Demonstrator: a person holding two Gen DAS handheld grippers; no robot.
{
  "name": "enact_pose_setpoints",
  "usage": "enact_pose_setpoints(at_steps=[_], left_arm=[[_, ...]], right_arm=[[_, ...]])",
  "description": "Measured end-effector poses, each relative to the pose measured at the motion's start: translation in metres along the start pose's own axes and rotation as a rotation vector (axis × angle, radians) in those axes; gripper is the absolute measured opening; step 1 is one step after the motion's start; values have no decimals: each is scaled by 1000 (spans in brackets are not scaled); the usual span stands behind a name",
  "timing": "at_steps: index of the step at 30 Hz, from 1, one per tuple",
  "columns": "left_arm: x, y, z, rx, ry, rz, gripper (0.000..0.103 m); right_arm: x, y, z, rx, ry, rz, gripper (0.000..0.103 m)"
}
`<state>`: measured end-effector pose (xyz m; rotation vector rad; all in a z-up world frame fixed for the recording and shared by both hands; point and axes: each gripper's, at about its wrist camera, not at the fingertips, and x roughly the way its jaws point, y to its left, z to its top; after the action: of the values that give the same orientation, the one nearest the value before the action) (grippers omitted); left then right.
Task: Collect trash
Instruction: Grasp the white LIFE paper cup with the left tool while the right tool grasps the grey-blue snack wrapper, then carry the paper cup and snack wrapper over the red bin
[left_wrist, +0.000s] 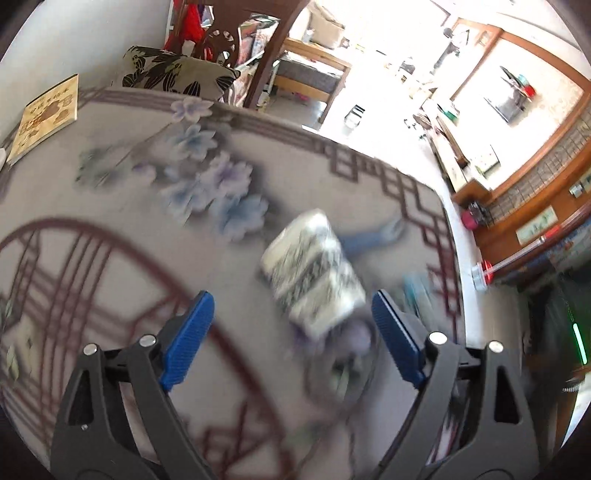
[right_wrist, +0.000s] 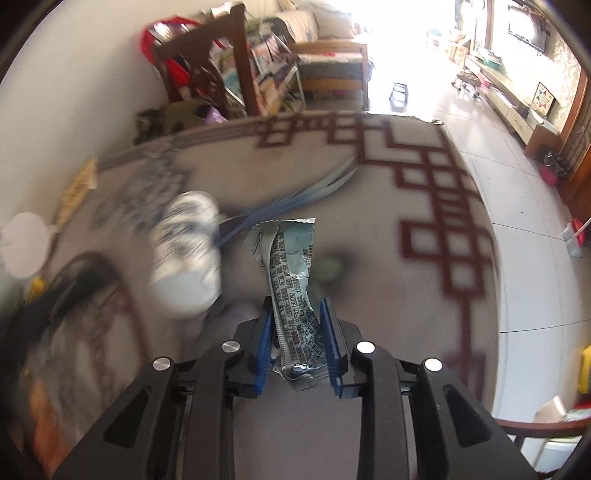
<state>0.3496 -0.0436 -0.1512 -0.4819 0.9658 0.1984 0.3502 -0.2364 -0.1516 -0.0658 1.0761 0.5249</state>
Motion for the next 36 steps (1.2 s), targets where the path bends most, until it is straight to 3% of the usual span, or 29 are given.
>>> enact_pose_setpoints(at_steps=[5, 7, 9, 10, 12, 13, 20, 30, 36], left_arm=[[48, -9, 12, -30, 74, 71, 86], [54, -10, 11, -34, 70, 62, 84], [53, -12, 7, -28, 62, 39, 65], [52, -15, 5, -15, 68, 31, 64], [46, -18, 4, 16, 64, 11, 43], [39, -21, 2, 46, 56, 16, 41], [-3, 9, -41, 55, 116, -32, 39], [-93, 73, -162, 63, 233, -43, 39], [-129, 81, -212, 125, 263, -56, 39]], right_arm=[[-51, 7, -54, -10, -10, 47, 25], [-61, 14, -65, -12, -5, 46, 25], [-72, 14, -81, 4, 8, 58, 26], [-76, 15, -87, 8, 13, 60, 26], [-83, 18, -100, 5, 23, 40, 26], [-86, 18, -107, 15, 29, 38, 26], [-100, 24, -150, 111, 73, 39, 26], [-123, 67, -191, 159, 89, 82, 26], [-140, 101, -214, 131, 76, 93, 26]])
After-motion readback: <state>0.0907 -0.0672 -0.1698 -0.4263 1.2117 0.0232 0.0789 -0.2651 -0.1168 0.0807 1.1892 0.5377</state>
